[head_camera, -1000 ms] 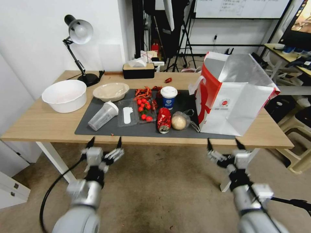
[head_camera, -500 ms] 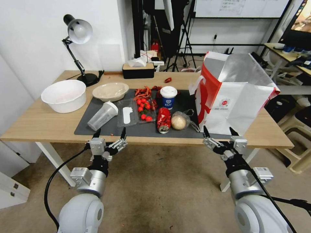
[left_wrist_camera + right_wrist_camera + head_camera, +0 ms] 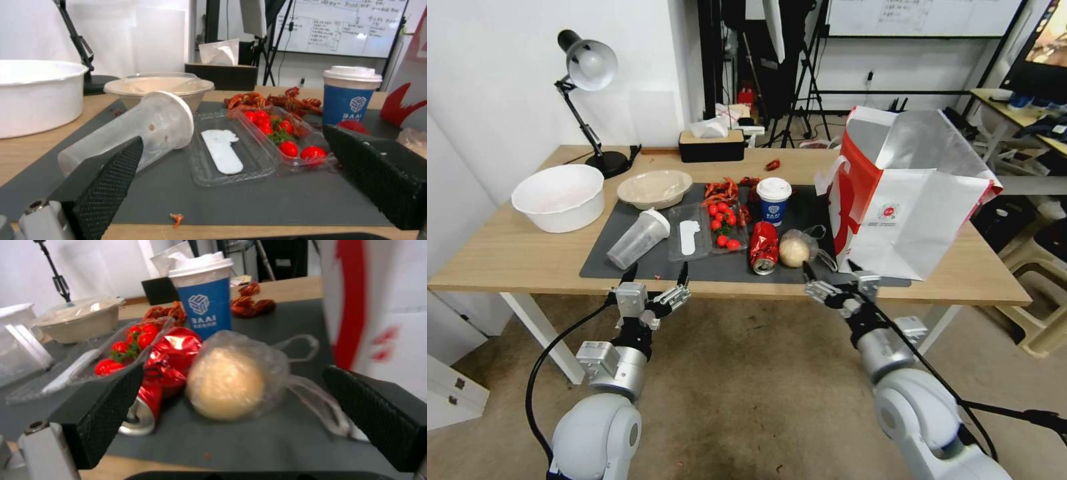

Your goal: Pick up the trash from the table and place it into the takeout bag.

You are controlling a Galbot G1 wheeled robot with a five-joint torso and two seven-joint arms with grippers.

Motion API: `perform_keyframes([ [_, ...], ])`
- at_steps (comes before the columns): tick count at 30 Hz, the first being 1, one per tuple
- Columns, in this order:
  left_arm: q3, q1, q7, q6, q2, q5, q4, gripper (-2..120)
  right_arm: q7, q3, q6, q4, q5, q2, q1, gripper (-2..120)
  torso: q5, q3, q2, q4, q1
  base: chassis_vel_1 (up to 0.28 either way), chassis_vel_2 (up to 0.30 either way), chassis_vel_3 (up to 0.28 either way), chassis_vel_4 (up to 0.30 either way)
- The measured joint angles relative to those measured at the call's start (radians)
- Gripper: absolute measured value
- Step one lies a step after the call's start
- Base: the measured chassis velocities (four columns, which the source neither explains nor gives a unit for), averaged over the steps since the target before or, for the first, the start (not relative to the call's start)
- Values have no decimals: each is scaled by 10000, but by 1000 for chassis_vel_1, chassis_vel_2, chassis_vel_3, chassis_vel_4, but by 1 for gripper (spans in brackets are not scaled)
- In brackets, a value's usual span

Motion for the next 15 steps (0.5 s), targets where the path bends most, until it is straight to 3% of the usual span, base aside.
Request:
perform_keyframes([
  [15, -81, 146, 2, -275, -63, 92, 64, 100, 1365, -855, -1028, -926, 586, -41, 1821, 100, -1, 0, 0, -1, 0, 0, 0, 0, 0],
])
